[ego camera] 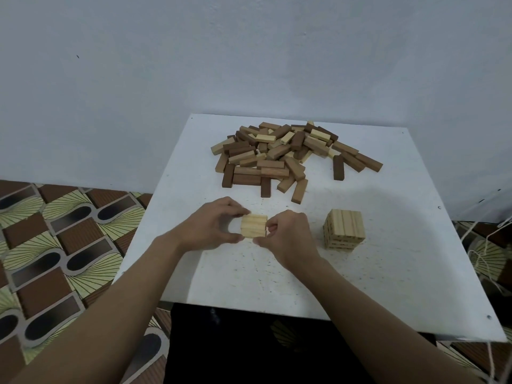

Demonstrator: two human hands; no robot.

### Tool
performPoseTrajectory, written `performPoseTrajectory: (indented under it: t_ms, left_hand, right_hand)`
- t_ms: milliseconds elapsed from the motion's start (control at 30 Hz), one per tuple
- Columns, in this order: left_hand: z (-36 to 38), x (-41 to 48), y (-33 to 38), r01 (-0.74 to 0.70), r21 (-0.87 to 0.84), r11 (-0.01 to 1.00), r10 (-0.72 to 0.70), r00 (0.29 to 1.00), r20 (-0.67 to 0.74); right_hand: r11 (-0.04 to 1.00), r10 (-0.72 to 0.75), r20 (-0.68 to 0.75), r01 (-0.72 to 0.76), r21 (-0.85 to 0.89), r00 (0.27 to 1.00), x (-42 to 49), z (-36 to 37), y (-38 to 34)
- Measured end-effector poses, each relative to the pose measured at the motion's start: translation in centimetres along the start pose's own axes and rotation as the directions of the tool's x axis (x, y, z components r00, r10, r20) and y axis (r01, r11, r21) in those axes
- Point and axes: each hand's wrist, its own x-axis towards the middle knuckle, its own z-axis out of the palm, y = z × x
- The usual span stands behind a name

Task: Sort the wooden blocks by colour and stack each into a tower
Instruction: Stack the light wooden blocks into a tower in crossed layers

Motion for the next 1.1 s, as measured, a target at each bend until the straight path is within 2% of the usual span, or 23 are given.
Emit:
performPoseTrajectory:
  t_ms: [100, 167, 267, 333, 400, 533, 1100]
  left_hand:
    - [0.5, -0.7, 0.1, 0.047, -0.025, 0.999, -0.048, 0.998, -0.045]
    - [1.5, -1.9, 0.1, 0.061, -0.048, 0.997, -0.067, 0.989, -0.133]
    - [3.6, -4.0, 0.0, 0.071, 0.084, 0.994, -0.047, 0.963, -0.265]
    - [5.0, -5.1, 0.0, 0.054, 0.255, 0.966, 0.012, 0.968, -0.252]
    - [6.0, -5.5, 0.2, 0.055, 0.401, 0.915, 0.026, 0.981, -0.194]
    - [6.4, -5.3, 0.0, 0.078, 0.514, 0.854, 0.024, 0.982, -0.188]
    - [7.1, -5.1, 1.1, 0.112, 0.550, 0.827, -0.011, 0.983, -0.185]
  right_hand:
    - [0.998, -0.044, 0.007, 0.043, 0.039, 0.999, -0.3, -0.1, 0.3]
    - [0.998, -0.053, 0.006, 0.052, 0.045, 0.999, -0.7, 0.1, 0.6]
    - [0.991, -0.125, -0.016, 0.124, -0.058, 0.992, -1.5, 0.5, 1.2]
    - [0.961, -0.211, -0.041, 0.200, -0.191, 0.977, -2.1, 0.7, 1.7]
    - [0.923, -0.225, -0.012, 0.209, -0.325, 0.974, -2.6, 1.0, 2.5]
    - [0.875, -0.203, 0.147, 0.247, -0.417, 0.968, -3.1, 2.1, 3.9]
    - [0.833, -0.155, 0.157, 0.214, -0.510, 0.976, -2.8, 3.6, 3.2]
